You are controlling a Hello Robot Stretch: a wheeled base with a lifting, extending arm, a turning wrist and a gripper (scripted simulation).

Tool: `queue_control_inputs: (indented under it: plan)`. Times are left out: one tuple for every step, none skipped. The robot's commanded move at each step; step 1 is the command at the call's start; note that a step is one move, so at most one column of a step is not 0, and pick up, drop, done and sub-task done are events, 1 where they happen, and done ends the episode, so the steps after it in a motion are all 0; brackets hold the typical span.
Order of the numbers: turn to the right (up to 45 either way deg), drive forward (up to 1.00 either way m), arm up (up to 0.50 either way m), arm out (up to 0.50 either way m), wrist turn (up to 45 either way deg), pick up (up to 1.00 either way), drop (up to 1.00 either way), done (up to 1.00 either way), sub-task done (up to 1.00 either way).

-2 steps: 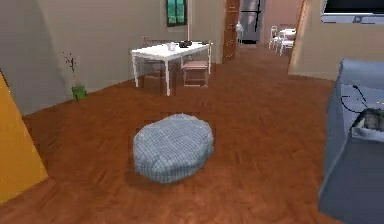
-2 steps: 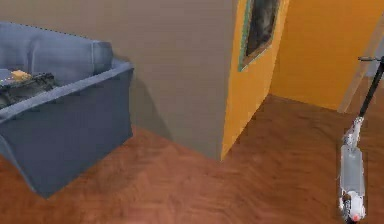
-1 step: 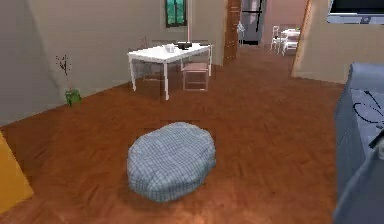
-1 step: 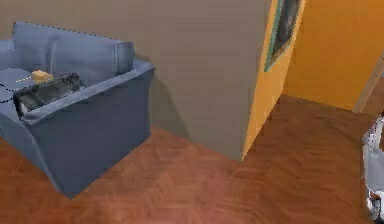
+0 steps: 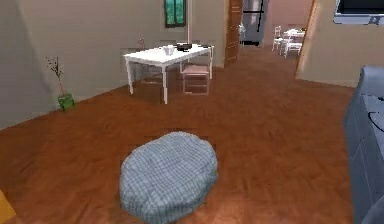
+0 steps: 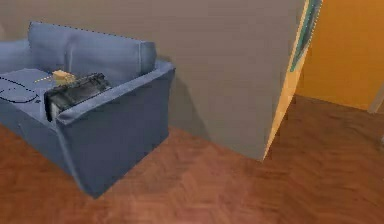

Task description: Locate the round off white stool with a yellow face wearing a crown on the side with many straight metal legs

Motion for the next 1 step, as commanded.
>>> queue_control_inputs:
  plan:
    - [30.0, 0.00, 0.00, 0.00, 0.0, 0.00, 0.00, 0.00, 0.00]
